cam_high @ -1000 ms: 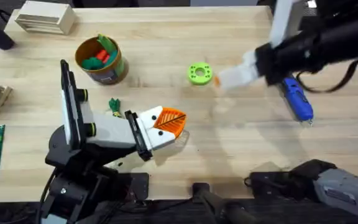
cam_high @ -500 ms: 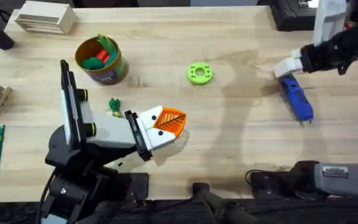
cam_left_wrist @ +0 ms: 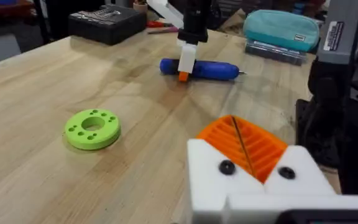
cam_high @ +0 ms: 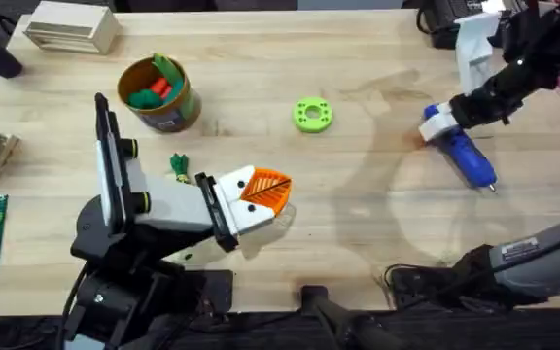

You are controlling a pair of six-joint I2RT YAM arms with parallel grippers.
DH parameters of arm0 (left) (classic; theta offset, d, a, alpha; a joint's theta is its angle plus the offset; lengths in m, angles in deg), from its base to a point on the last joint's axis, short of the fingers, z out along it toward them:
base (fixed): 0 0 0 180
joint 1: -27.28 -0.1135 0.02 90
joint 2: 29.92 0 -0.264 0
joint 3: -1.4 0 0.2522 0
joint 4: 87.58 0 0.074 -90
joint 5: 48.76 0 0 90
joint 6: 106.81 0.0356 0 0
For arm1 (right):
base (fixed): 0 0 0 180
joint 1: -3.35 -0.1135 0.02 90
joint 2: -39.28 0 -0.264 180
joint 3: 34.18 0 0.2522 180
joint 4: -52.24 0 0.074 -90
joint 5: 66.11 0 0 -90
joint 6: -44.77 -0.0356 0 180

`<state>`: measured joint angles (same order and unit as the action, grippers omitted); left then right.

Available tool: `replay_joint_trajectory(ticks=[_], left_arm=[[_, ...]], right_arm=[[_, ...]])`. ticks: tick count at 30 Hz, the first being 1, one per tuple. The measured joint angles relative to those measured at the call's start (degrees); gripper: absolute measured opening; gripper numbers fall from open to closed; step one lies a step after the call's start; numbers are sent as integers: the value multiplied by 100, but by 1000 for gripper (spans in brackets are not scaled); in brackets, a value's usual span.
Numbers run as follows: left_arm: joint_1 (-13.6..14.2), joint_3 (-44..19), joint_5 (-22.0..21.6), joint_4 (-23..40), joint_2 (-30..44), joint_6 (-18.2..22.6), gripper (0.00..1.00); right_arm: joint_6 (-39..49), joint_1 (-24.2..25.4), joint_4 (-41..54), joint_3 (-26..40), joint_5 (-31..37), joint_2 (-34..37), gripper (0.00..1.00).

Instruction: Pick up the gripper from the table and insert it into the empty holder that is missing its gripper. Then pick up a screw, insert it into the mounting hole, and use the screwdriver to tighten it. Finally, clean up the table by picking up the vegetable and placing it into the bucket.

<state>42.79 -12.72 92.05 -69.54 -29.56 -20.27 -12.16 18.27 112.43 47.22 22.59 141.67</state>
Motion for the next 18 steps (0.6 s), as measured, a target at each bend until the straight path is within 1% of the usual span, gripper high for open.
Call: replay_joint_trajectory(ticks=[2,3,5,6,7,8,15,16,18], left_arm=[[0,0,0,-1,0,0,4],[0,0,0,0,0,0,4],[0,0,2,-1,0,0,4],[0,0,0,1,0,0,4],[0,0,0,1,0,0,4],[0,0,1,0,0,0,4],[0,0,0,-1,0,0,4],[0,0,0,-1,0,0,4],[0,0,2,-1,0,0,4]], right_arm=[[10,0,-28,0,19,2,822],[20,0,-50,0,20,1,740],[42,0,-86,0,29,0,503],[49,0,-165,0,39,2,144],[34,0,-192,0,43,2,47],[22,4,-181,0,23,2,25],[-200,0,-119,2,20,-117,29],[-407,0,-373,2,20,-591,29],[-492,0,-594,2,20,-1111,29]])
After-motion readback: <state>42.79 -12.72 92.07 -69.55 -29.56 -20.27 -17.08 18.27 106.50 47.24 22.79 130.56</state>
